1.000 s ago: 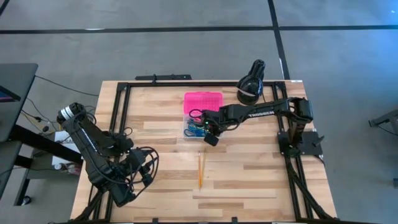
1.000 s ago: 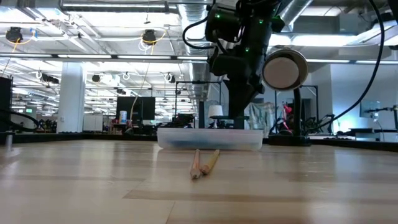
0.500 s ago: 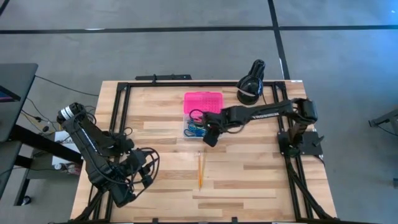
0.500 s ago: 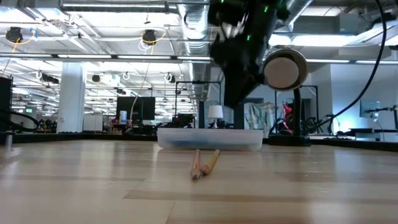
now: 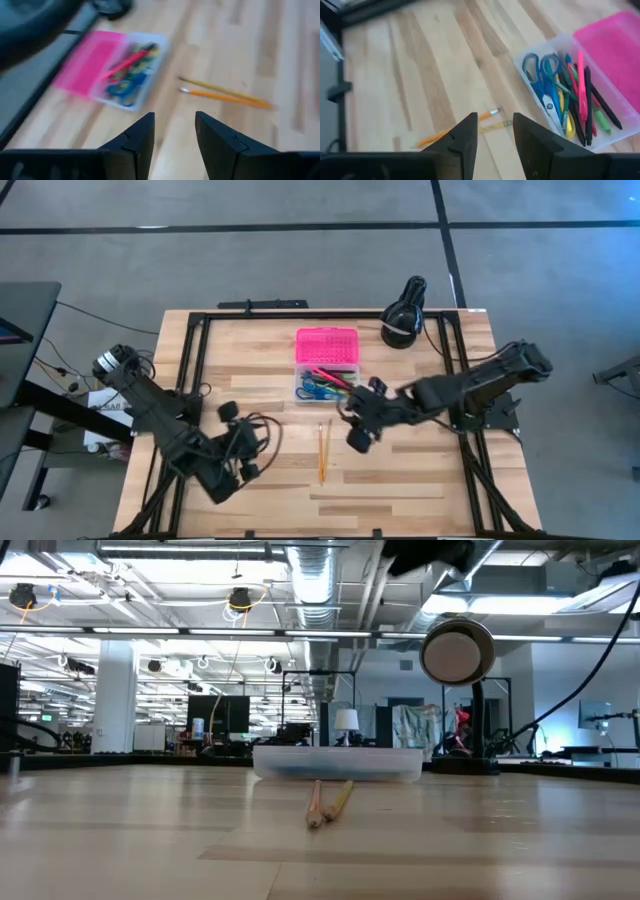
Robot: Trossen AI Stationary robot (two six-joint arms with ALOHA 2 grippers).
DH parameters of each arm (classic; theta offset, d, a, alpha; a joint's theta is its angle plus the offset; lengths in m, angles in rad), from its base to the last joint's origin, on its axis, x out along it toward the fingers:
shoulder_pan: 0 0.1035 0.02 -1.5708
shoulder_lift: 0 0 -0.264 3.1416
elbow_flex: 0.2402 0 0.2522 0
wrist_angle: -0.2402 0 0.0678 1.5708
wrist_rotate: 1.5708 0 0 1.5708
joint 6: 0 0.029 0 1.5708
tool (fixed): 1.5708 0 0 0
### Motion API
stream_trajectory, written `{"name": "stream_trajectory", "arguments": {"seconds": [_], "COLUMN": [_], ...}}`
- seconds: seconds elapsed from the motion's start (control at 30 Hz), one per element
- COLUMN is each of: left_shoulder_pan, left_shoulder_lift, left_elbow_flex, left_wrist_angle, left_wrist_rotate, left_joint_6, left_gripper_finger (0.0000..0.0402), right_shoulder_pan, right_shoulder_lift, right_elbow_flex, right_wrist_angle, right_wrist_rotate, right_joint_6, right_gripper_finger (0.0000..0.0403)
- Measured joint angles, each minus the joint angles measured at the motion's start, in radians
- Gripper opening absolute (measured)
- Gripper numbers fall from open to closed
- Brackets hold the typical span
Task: Pick & place school supplies into a supply box
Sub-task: Put the orange pencil into the pink supply box
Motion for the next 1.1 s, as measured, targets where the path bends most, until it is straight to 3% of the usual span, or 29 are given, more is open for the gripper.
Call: {"name": "stream_trajectory", "arguments": {"seconds": [0.23,0.5,0.63,0.77,1.1], "left_shoulder_pan": [0.177,0.379,0.451,0.48,0.485], "left_shoulder_lift": [0.0,0.019,0.077,0.187,0.389], "left_elbow_flex": [0.0,0.001,0.003,0.002,0.003], "left_wrist_angle": [0.271,0.392,0.459,0.478,0.486], "left_wrist_rotate": [0.337,0.622,0.655,0.654,0.652], "left_joint_6": [0.536,0.808,0.775,0.618,0.136], "left_gripper_finger": [0.0137,0.0137,0.0137,0.0137,0.0137], "right_shoulder_pan": [0.156,0.295,0.367,0.433,0.524], "right_shoulder_lift": [-0.057,-0.04,-0.025,-0.022,-0.008], "right_elbow_flex": [0.0,-0.001,0.001,-0.005,-0.009], "right_wrist_angle": [-0.007,-0.093,-0.165,-0.221,-0.358], "right_wrist_rotate": [0.175,0.298,0.403,0.477,0.502], "right_joint_6": [0.104,0.314,0.484,0.639,0.83], "right_gripper_finger": [0.0117,0.0117,0.0117,0.0117,0.0117]}}
